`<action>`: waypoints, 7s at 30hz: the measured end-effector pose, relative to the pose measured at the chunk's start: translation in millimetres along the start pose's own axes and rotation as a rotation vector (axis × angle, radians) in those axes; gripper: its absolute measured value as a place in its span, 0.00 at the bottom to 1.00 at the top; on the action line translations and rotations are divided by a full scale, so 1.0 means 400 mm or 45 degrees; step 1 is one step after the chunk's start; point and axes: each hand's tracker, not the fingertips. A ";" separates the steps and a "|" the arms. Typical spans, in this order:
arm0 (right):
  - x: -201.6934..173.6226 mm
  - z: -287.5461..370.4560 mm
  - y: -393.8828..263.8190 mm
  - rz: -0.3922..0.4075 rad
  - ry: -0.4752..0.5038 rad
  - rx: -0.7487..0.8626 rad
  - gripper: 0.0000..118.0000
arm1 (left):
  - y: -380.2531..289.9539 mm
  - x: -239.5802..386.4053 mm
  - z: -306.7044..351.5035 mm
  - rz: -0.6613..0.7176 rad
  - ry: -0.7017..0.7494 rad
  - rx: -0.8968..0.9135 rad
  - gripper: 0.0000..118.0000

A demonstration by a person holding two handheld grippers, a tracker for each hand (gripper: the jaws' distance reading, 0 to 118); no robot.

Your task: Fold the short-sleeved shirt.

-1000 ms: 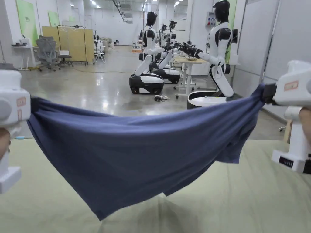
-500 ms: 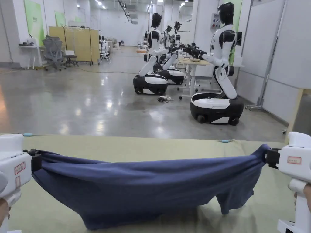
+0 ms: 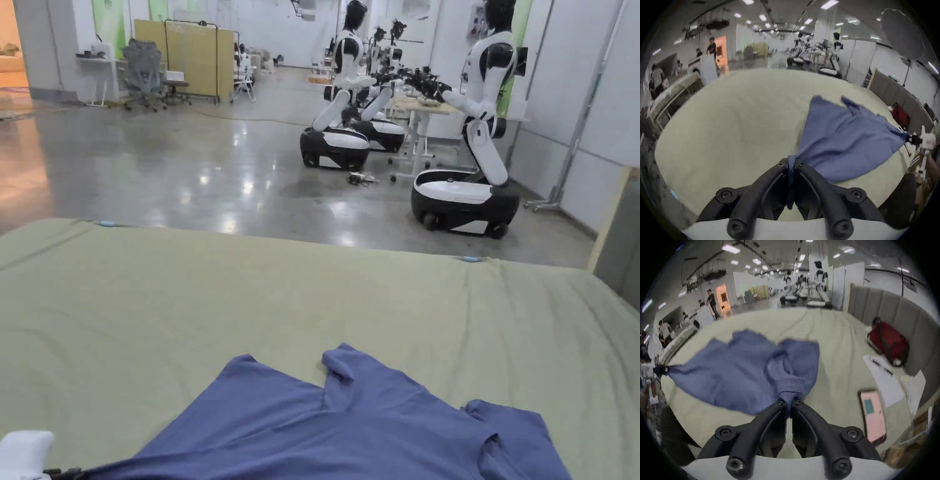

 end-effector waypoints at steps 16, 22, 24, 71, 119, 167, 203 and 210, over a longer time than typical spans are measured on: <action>-0.441 0.297 0.204 0.038 0.089 0.856 0.74 | 0.099 0.410 0.266 -0.332 0.051 0.859 0.94; -0.519 0.264 0.198 -0.018 0.054 0.838 0.05 | 0.094 0.396 0.222 -0.446 0.078 0.731 0.00; -0.533 0.268 0.199 0.015 0.112 0.822 0.05 | 0.102 0.338 0.223 -0.365 0.060 0.662 0.00; -0.421 -0.242 0.502 0.265 0.017 0.225 0.08 | 0.031 -0.001 0.019 -0.120 -0.020 0.195 0.02; -0.138 0.543 1.267 -0.052 0.065 1.031 0.07 | 1.031 0.223 0.283 -0.189 0.105 0.975 0.02; -0.089 0.128 -0.100 -0.081 0.188 0.003 0.08 | -0.226 0.071 0.147 -0.225 0.081 0.102 0.02; -0.384 0.343 -0.054 0.022 0.121 0.574 0.04 | -0.266 -0.034 0.212 -0.208 0.167 0.136 0.98; -0.315 0.306 -0.071 -0.045 0.080 0.470 0.04 | -0.279 0.020 0.113 -0.287 0.120 0.038 0.86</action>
